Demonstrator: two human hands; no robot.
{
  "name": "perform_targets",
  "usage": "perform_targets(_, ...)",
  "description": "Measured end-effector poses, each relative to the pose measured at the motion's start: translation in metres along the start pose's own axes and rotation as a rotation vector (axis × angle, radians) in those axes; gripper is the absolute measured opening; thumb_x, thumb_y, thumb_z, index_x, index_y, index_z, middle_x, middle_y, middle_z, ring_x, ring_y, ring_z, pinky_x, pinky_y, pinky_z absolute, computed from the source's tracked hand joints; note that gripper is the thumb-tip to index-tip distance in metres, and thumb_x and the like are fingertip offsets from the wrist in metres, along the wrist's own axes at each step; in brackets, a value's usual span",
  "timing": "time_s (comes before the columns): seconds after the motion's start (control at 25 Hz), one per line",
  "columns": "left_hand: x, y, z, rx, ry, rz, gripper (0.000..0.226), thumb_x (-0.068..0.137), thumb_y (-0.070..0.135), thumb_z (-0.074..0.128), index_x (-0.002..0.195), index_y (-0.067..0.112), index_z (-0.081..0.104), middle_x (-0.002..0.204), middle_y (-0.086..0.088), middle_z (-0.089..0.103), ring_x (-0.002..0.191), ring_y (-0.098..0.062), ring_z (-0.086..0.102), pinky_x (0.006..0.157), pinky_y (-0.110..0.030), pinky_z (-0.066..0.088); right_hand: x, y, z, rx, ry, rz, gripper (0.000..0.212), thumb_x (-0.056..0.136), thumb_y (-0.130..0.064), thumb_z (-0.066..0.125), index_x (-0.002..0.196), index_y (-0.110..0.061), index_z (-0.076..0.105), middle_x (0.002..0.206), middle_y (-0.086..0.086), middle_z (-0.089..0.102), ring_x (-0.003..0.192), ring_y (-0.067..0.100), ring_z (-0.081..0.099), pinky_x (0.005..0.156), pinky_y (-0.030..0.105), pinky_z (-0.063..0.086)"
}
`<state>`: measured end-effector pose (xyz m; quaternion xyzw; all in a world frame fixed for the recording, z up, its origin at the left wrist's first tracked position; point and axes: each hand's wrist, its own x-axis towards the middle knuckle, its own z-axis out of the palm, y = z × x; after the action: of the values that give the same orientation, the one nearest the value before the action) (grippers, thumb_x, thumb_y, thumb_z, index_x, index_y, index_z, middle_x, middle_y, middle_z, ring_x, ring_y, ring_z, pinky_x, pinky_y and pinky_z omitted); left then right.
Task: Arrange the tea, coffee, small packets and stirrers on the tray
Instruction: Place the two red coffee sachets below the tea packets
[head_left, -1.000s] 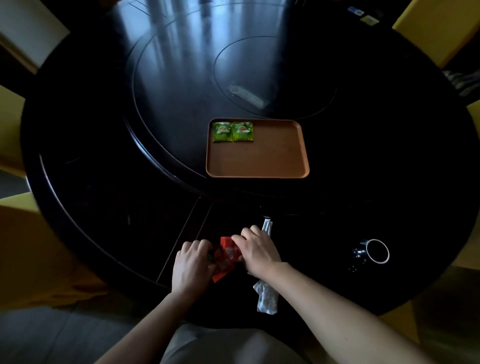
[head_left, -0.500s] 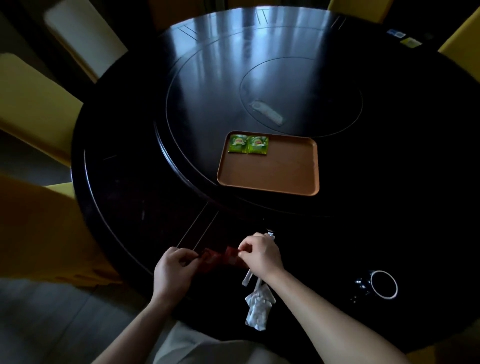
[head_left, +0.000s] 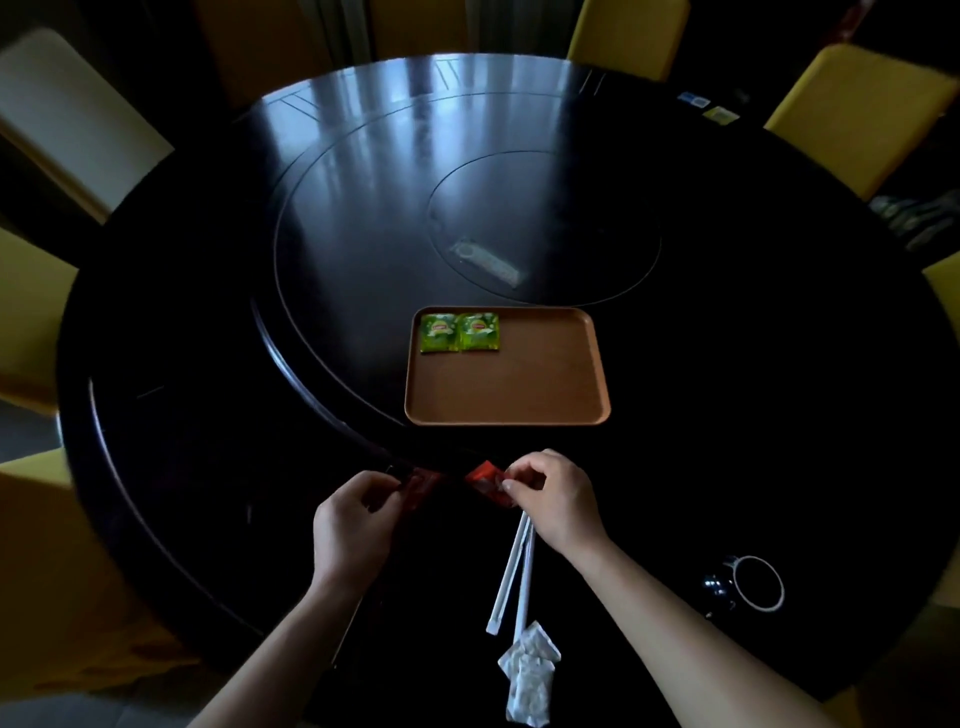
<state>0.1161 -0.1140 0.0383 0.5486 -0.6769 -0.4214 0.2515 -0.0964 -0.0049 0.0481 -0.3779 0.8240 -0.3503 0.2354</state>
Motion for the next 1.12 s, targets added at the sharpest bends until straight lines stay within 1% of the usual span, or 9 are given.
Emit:
perform_targets(0.12,0.028,0.019,0.012,-0.043,-0.029,0.088,0.01,0.077,0.024,0.082,0.076,0.028,0.073,0.071,0.008,0.073,0.068,-0.006,0.069,0.066,-0.036,0.058,0.022,-0.01,-0.007,-0.007,0.087,-0.01,0.012,0.075,-0.019,0.078,0.074,-0.026,0.068,0.079,-0.007,0.064,0.074,0.004,0.059,0.067,0.013,0.041)
perform_targets(0.28,0.067,0.041,0.026,0.003,-0.02,0.297,0.012,0.076,0.019,0.082,0.075,0.024,0.071,0.073,0.01,0.068,0.07,-0.005,0.066,0.063,-0.028,0.054,0.054,-0.019,-0.019,-0.053,0.176,-0.08,0.016,0.075,-0.013,0.078,0.074,-0.024,0.067,0.079,-0.005,0.062,0.075,0.012,0.06,0.067,0.02,0.043)
perform_targets(0.4,0.097,0.048,0.037,0.131,-0.037,0.359,0.014,0.076,0.013,0.077,0.075,0.024,0.068,0.075,0.01,0.063,0.069,-0.006,0.061,0.062,-0.031,0.05,0.082,-0.025,-0.023,-0.122,0.221,-0.158,0.015,0.075,-0.011,0.078,0.075,-0.023,0.067,0.076,-0.006,0.059,0.073,0.015,0.058,0.064,0.027,0.045)
perform_targets(0.52,0.121,0.053,0.049,0.307,-0.018,0.435,0.005,0.08,0.024,0.066,0.076,0.021,0.065,0.08,0.007,0.062,0.075,-0.016,0.06,0.059,-0.035,0.05,0.109,-0.029,-0.022,-0.175,0.271,-0.247,0.012,0.075,-0.01,0.076,0.077,-0.02,0.069,0.077,-0.003,0.059,0.077,0.018,0.057,0.065,0.032,0.047)
perform_targets(0.64,0.131,0.047,0.059,0.521,-0.063,0.579,0.014,0.082,0.029,0.06,0.076,0.017,0.063,0.081,0.001,0.063,0.077,-0.024,0.059,0.056,-0.036,0.047,0.124,-0.02,-0.02,-0.3,0.292,-0.351,0.01,0.077,-0.008,0.072,0.081,-0.017,0.07,0.081,0.001,0.06,0.082,0.021,0.055,0.068,0.033,0.047)
perform_targets(0.8,0.125,0.03,0.069,0.67,-0.195,0.649,0.008,0.08,0.021,0.074,0.087,0.019,0.073,0.094,-0.002,0.069,0.086,-0.03,0.064,0.068,-0.041,0.05,0.127,0.003,-0.01,-0.421,0.17,-0.392,0.018,0.074,0.003,0.068,0.082,-0.012,0.073,0.084,0.004,0.063,0.084,0.027,0.058,0.069,0.038,0.052)
perform_targets(0.92,0.12,0.02,0.063,0.613,-0.206,0.665,0.018,0.084,0.028,0.061,0.096,0.021,0.074,0.105,-0.001,0.069,0.096,-0.026,0.063,0.078,-0.041,0.051,0.124,0.019,-0.011,-0.372,0.134,-0.344,0.029,0.067,0.011,0.063,0.083,-0.01,0.076,0.089,0.004,0.069,0.088,0.028,0.061,0.074,0.033,0.053)
perform_targets(1.0,0.121,0.016,0.06,0.6,-0.204,0.674,0.022,0.085,0.026,0.059,0.101,0.021,0.073,0.111,-0.003,0.068,0.102,-0.027,0.063,0.084,-0.041,0.052,0.127,0.024,-0.015,-0.325,0.161,-0.274,0.029,0.067,0.011,0.062,0.083,-0.009,0.075,0.089,0.004,0.071,0.088,0.026,0.062,0.076,0.035,0.053)
perform_targets(1.12,0.128,0.019,0.061,0.646,-0.247,0.647,0.031,0.08,0.016,0.073,0.111,0.018,0.071,0.123,-0.013,0.065,0.113,-0.035,0.062,0.092,-0.047,0.052,0.134,0.024,-0.018,-0.32,0.146,-0.232,0.02,0.075,-0.001,0.07,0.091,-0.012,0.075,0.095,0.002,0.072,0.091,0.024,0.062,0.08,0.033,0.053)
